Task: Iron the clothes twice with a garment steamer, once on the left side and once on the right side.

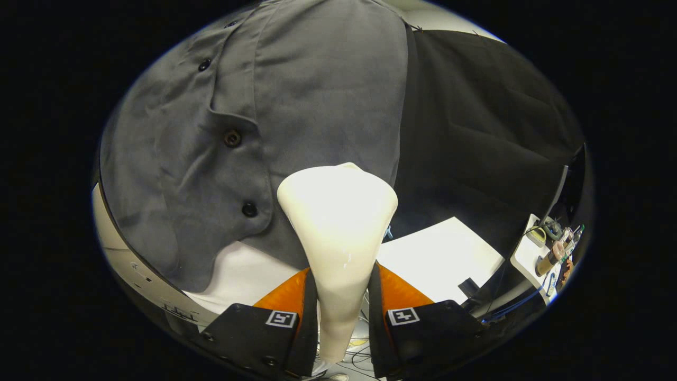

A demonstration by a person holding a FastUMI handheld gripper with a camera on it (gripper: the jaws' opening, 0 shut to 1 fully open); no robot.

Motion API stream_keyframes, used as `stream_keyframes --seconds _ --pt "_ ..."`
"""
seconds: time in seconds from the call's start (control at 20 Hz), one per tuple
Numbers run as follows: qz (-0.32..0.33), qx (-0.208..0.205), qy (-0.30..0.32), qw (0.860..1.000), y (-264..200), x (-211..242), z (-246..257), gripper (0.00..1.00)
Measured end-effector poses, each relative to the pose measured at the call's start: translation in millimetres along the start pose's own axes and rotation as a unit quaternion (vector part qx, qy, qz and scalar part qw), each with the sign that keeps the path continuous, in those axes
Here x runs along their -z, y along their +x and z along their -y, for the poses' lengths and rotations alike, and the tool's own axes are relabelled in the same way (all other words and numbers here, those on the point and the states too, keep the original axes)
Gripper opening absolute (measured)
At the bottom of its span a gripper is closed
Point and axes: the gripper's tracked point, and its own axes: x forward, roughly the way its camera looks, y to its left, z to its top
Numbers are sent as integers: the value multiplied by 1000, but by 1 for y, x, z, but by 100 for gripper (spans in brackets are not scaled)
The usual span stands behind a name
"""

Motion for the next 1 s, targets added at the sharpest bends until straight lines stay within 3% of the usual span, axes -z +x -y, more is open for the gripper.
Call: stream_keyframes --seconds 0.35,1.0 --pt "37 2 12 999 -56 -53 -9 48" --pt "191 -27 9 981 -264 -231 -49 48"
